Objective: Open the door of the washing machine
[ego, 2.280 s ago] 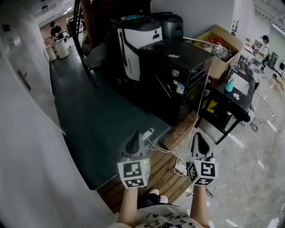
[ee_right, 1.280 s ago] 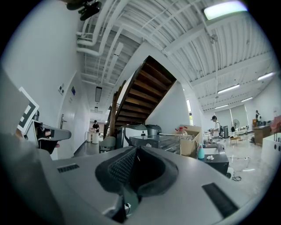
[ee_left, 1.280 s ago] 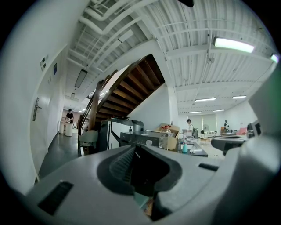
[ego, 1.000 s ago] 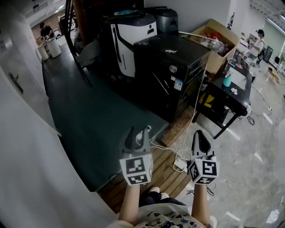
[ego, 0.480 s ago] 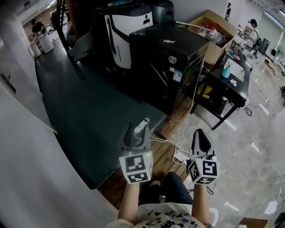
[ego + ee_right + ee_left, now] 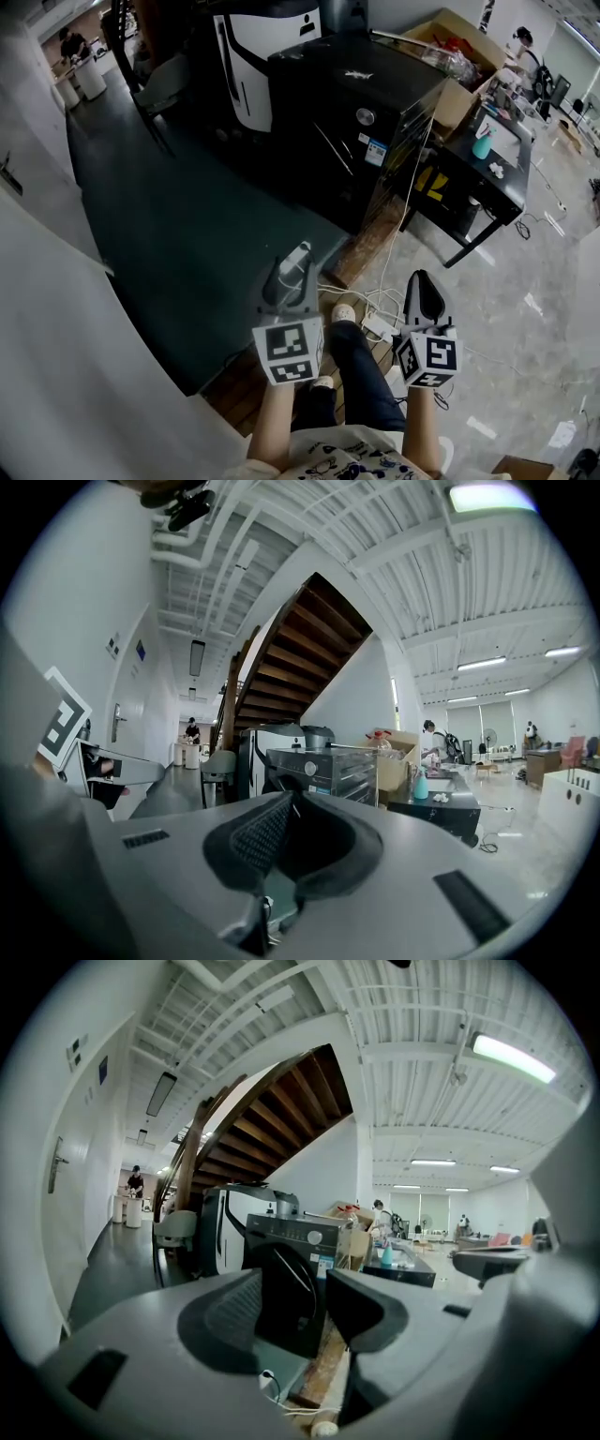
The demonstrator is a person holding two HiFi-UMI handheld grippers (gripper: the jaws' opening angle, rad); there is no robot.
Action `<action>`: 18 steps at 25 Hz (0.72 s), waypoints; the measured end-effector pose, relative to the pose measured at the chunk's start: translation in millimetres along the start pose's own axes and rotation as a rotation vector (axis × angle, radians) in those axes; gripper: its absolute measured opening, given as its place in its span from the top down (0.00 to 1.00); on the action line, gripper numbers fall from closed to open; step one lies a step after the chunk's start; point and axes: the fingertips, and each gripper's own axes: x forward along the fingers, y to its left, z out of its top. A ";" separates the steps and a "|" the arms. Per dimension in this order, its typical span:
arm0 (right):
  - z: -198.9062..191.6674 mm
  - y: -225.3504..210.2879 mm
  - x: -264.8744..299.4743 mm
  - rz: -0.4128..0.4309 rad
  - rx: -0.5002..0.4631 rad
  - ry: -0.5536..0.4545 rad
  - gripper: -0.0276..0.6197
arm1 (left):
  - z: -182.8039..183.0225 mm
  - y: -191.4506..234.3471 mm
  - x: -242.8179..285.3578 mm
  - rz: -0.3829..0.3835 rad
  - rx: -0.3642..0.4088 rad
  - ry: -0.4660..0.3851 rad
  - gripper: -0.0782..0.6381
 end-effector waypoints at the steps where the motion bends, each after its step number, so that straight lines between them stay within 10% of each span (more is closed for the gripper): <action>1: -1.2 -1.8 8.1 0.002 0.001 0.004 0.92 | -0.6 -0.1 7.5 0.000 0.001 0.007 0.62; 18: -19.9 -42.1 187.5 0.046 0.021 0.055 0.92 | -7.8 -2.7 185.5 -0.003 -0.006 0.087 0.62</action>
